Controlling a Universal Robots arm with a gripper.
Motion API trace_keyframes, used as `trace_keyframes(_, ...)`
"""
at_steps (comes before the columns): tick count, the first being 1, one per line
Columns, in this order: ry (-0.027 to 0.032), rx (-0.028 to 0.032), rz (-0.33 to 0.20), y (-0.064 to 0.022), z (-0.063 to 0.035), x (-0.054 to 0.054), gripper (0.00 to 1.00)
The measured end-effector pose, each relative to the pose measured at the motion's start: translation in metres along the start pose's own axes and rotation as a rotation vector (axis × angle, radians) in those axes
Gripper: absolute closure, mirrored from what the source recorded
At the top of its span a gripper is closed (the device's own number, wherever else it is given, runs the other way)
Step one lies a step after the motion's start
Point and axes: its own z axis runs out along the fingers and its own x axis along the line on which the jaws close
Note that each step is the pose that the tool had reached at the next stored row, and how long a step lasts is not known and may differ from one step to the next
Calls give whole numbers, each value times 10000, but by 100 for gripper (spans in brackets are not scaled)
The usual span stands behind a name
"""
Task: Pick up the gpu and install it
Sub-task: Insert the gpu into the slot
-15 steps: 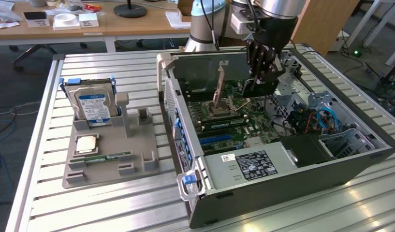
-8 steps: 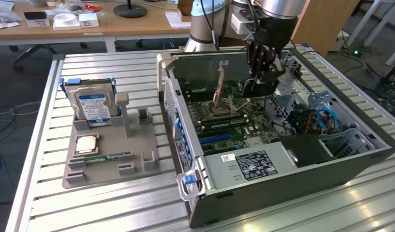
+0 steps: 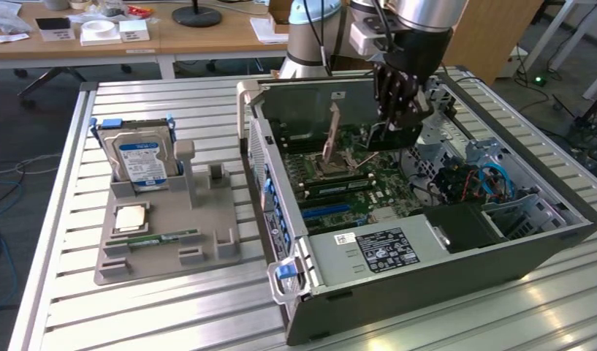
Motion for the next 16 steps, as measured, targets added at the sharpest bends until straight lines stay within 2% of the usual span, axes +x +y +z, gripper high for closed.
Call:
trace_keyframes(3,3,0,-2,11,1,11,74)
trace_keyframes(11,76,1,-4,17,45,11,74)
trace_keyframes(16,80,2,-3,18,48,11,74)
